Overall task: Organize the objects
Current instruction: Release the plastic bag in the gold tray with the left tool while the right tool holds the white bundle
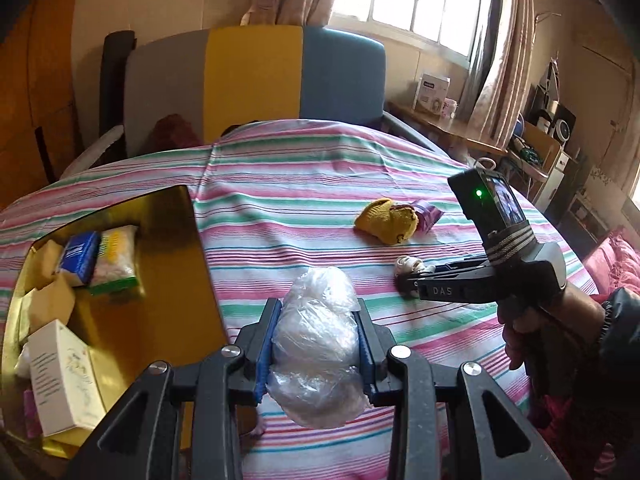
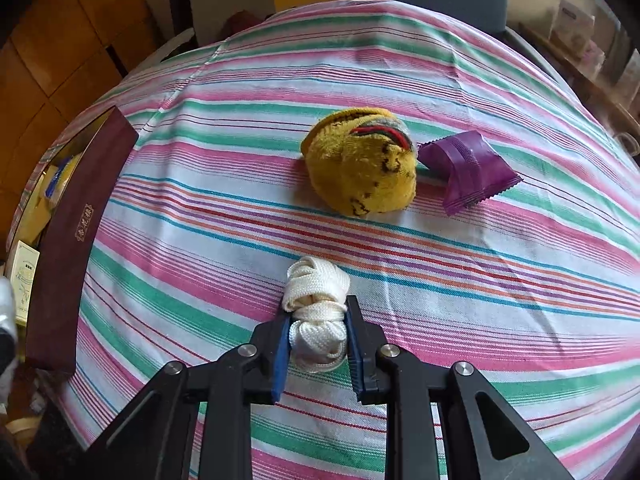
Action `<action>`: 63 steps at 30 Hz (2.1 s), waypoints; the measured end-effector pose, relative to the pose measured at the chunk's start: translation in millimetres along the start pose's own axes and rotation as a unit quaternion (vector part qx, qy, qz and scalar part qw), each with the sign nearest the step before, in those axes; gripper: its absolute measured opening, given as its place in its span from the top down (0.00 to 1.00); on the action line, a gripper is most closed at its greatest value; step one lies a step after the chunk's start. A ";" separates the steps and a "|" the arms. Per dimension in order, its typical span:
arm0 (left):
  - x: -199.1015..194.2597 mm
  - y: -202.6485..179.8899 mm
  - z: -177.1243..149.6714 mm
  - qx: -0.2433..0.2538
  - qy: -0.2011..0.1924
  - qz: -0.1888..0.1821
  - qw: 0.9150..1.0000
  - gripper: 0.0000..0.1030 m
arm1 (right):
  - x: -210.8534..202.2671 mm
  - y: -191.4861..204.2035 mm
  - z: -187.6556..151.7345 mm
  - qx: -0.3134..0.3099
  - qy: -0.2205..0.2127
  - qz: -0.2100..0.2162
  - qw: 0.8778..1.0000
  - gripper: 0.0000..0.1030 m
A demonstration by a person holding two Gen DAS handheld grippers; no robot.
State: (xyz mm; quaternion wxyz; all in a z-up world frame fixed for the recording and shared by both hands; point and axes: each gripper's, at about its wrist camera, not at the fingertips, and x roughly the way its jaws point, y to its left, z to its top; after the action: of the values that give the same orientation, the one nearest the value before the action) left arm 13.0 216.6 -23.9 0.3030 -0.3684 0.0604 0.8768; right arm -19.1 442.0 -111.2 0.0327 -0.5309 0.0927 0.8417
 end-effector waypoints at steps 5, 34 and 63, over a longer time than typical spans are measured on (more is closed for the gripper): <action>-10.8 13.4 0.0 -0.011 -0.006 0.007 1.000 0.67 | -1.5 0.1 -0.8 -0.006 -0.001 -0.005 1.000 0.76; 28.9 167.9 32.5 -0.228 0.065 -0.011 0.971 0.67 | -3.7 15.8 -4.3 -0.064 -0.018 -0.053 0.996 0.75; 84.2 174.7 60.1 -0.174 0.073 0.090 0.978 0.56 | -1.3 17.6 2.1 -0.066 -0.026 -0.055 0.996 0.75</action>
State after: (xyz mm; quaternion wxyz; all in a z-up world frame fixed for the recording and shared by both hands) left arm -170.1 136.0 -58.5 0.1489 -0.4713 -0.0387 0.8685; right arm -23.1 425.2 -106.9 0.0462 -0.5144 0.0065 0.8563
